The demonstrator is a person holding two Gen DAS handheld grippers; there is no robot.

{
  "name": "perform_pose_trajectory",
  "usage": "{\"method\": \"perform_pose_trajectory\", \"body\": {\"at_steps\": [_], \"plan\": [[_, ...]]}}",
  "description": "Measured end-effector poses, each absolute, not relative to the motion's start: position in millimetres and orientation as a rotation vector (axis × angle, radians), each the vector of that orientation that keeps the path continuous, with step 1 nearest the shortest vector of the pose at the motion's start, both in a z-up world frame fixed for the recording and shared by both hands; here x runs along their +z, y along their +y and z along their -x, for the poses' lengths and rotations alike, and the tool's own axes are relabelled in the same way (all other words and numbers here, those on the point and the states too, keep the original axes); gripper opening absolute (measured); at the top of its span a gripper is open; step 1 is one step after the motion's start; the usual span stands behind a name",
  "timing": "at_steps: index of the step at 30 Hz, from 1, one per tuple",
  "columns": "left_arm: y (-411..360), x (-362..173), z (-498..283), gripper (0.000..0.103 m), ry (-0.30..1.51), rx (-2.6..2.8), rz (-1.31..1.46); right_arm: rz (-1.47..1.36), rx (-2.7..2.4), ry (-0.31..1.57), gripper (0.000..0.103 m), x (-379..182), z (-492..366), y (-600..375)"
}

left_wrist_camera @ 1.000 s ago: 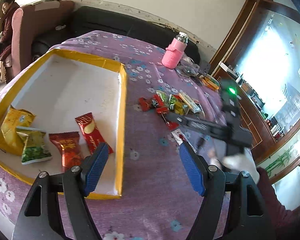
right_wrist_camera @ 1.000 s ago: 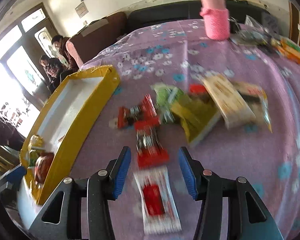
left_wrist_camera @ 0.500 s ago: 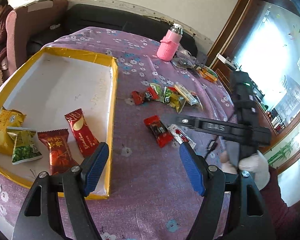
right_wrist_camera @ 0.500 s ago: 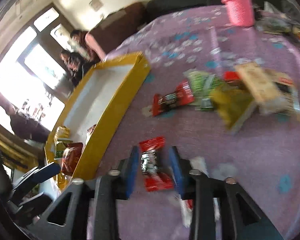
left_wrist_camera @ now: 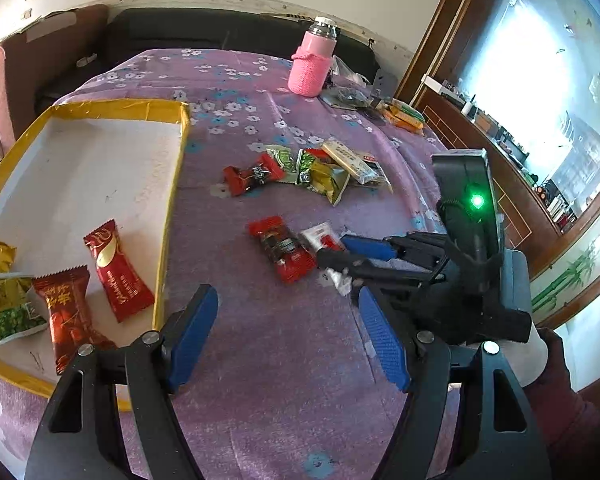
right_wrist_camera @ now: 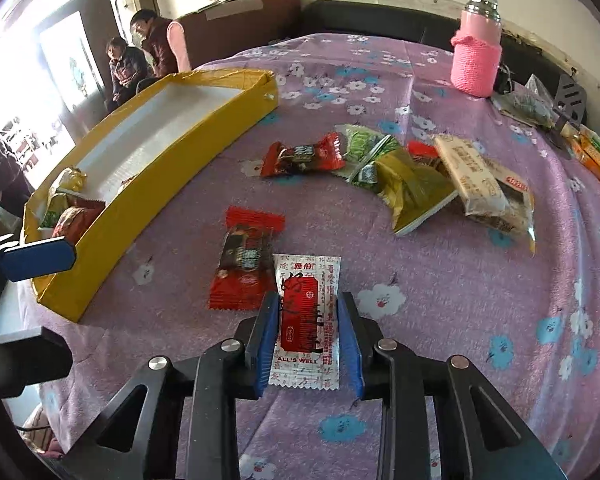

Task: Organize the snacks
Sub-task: 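Grasp the red candy packet with the left tool while the right tool holds the sachet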

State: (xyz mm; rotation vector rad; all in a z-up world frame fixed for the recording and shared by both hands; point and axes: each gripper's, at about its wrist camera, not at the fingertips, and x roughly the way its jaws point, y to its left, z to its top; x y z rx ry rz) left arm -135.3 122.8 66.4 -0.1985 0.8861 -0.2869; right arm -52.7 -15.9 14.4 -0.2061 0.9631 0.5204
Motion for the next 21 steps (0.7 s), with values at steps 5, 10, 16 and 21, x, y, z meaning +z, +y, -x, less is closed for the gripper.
{"method": "perform_pose_trajectory", "body": {"at_steps": [5, 10, 16, 21], "plan": [[99.1, 57.8, 115.4, 0.073, 0.913, -0.305, 0.144, 0.054, 0.449, 0.947, 0.029, 13.6, 34.4, -58.1], [69.0, 36.5, 83.0, 0.073, 0.985, -0.311, 0.067, -0.061, 0.388, 0.942, 0.029, 14.1, 20.6, -89.2], [54.6, 20.6, 61.8, 0.073, 1.002, -0.251, -0.031, -0.078, 0.383, 0.936, 0.03, 13.2, 19.8, -94.4], [62.2, 11.7, 57.0, 0.073, 0.982, -0.219, -0.049, -0.081, 0.38, 0.936, 0.03, 12.4, 18.6, -94.8]]}}
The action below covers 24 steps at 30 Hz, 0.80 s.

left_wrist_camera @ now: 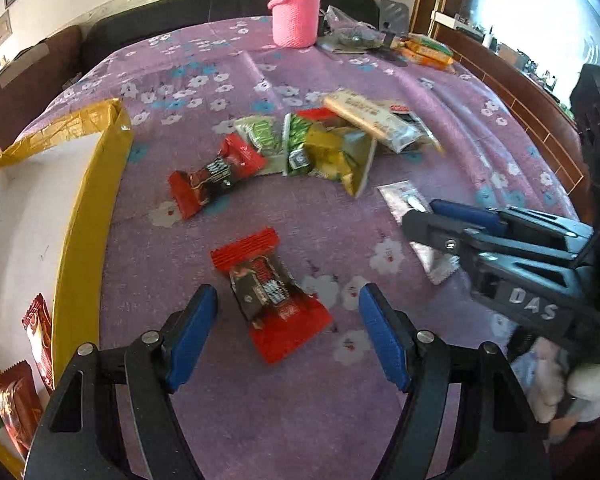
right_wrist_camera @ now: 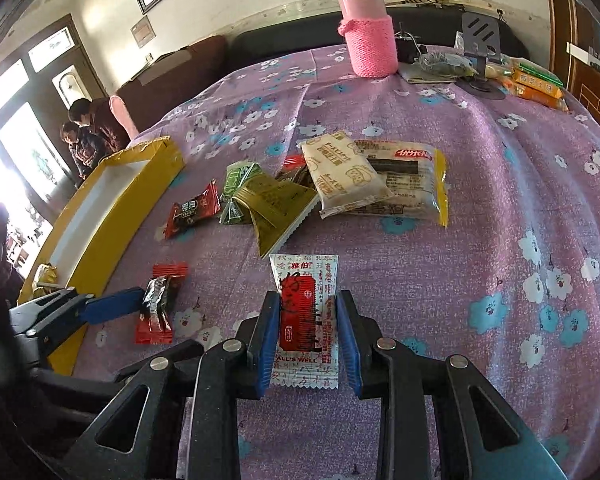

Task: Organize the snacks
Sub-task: 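Grasp the red candy packet with the left tool while the right tool holds the sachet, then carry both snacks into the white tray and open both tools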

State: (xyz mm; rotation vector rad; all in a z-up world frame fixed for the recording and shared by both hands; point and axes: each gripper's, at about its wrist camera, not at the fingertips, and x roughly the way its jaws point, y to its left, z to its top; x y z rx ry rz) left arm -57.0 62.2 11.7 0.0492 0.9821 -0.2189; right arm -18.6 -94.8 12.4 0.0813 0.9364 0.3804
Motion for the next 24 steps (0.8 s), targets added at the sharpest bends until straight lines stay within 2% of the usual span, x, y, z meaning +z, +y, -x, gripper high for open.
{"method": "perform_pose_trajectory", "body": {"at_steps": [1, 2, 3, 4, 5, 6, 15, 24], "plan": [[64.7, 12.2, 55.6, 0.073, 0.979, -0.221, -0.033, -0.085, 0.38, 0.937, 0.03, 12.3, 18.7, -95.0], [67.0, 13.1, 54.1, 0.067, 0.976, -0.224, -0.02, -0.086, 0.38, 0.937, 0.03, 12.3, 18.8, -95.0], [69.1, 13.9, 51.5, 0.054, 0.972, -0.224, -0.013, -0.086, 0.378, 0.936, 0.03, 12.1, 19.8, -94.5], [69.7, 14.8, 48.1, 0.045, 0.967, -0.22, -0.019, -0.083, 0.376, 0.935, 0.03, 12.1, 19.7, -94.0], [69.7, 14.9, 46.3, 0.028, 0.963, -0.215, -0.03, -0.08, 0.374, 0.933, 0.03, 12.1, 19.9, -93.5], [69.9, 14.7, 45.2, 0.025, 0.959, -0.21, -0.043, -0.076, 0.373, 0.932, 0.03, 12.1, 20.3, -93.0], [80.7, 24.9, 62.8, 0.025, 0.914, -0.254, 0.019, -0.114, 0.363, 0.91, 0.029, 12.0, 21.0, -98.3], [166.4, 84.5, 99.9, 0.025, 0.769, -0.191, 0.142, -0.123, 0.377, 0.865, 0.029, 28.2, 33.3, -94.3]]}}
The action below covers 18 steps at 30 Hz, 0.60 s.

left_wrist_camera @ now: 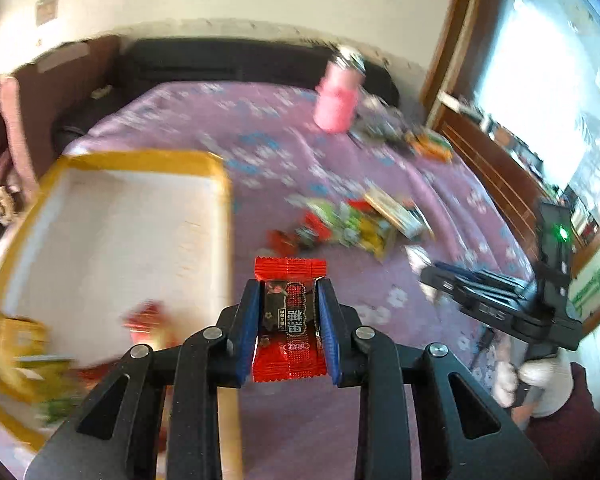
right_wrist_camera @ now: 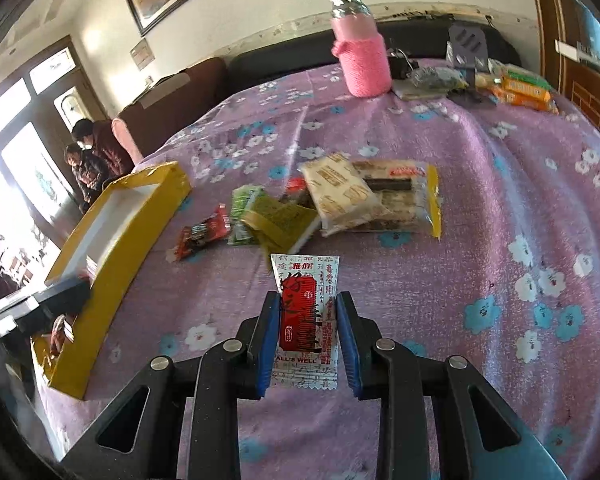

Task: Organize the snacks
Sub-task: 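Carry both snacks into the white tray and open both tools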

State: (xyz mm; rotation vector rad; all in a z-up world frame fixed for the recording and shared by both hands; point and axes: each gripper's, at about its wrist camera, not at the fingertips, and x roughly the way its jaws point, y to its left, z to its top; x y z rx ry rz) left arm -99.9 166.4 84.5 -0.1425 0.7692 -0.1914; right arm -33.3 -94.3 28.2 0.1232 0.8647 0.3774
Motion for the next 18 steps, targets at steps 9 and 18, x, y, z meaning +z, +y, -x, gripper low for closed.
{"method": "perform_pose_trajectory", "body": {"at_steps": [9, 18], "plan": [[279.0, 82.8, 86.3, 0.026, 0.787, -0.012, 0.149, -0.078, 0.549, 0.841, 0.029, 98.2, 39.8, -25.2], [336.9, 50.5, 62.4, 0.026, 0.852, 0.003, 0.276, -0.011, 0.742, 1.006, 0.028, 79.6, 15.7, 127.7]]}}
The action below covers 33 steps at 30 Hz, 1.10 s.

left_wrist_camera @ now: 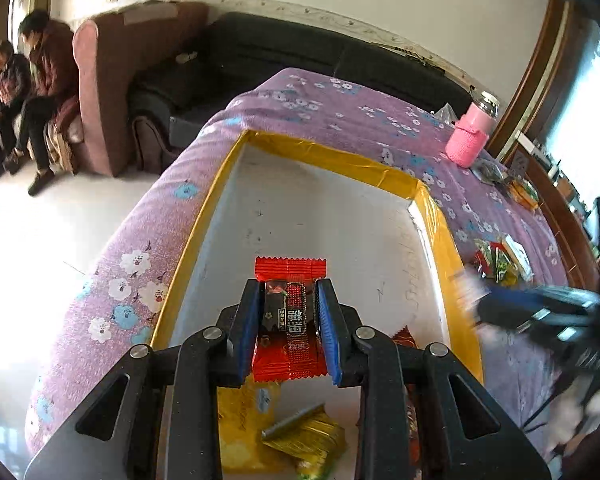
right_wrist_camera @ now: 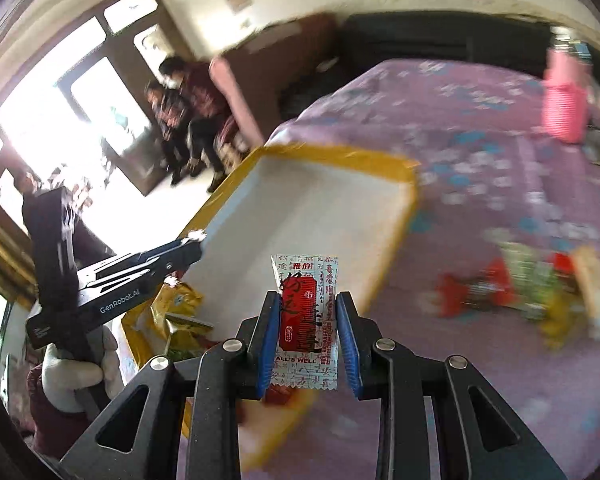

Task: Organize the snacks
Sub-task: 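Carry both snacks into the white tray and open both tools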

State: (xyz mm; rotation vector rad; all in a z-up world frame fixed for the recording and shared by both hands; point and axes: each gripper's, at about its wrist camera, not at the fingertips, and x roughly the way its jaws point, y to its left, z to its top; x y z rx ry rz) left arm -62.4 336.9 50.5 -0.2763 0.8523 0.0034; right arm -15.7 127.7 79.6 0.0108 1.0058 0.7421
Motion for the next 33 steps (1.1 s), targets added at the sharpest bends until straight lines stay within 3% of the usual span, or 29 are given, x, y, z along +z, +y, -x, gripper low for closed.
{"method": "perform_pose_trajectory", "body": {"at_steps": [7, 12, 15, 16, 21, 26, 33], "plan": [[355.4, 30.9, 49.0, 0.026, 0.903, -0.014, 0.356, 0.094, 0.761, 1.086, 0.028, 44.0, 11.2, 209.9], [366.8, 36.3, 55.3, 0.038, 0.877, -0.025, 0.419, 0.096, 0.768, 1.125, 0.032, 31.7, 6.8, 225.3], [372.9, 48.3, 73.9, 0.038, 0.819, -0.029, 0.469, 0.09, 0.761, 1.074, 0.034, 42.4, 10.9, 217.0], [373.0, 53.5, 79.4, 0.04, 0.8, -0.031, 0.481, 0.082, 0.764, 1.056, 0.034, 48.4, 13.8, 211.6], [356.0, 78.9, 119.5, 0.076, 0.682, -0.101, 0.56, 0.062, 0.732, 0.967, 0.037, 72.3, 26.4, 170.0], [324.8, 86.8, 144.7, 0.082, 0.637, -0.182, 0.632, 0.058, 0.592, 0.882, 0.041, 89.2, 19.6, 98.1], [281.1, 67.7, 153.1, 0.084, 0.736, -0.23, 0.697, -0.109, 0.41, 0.884, 0.046, 92.3, -3.1, -7.9]]}}
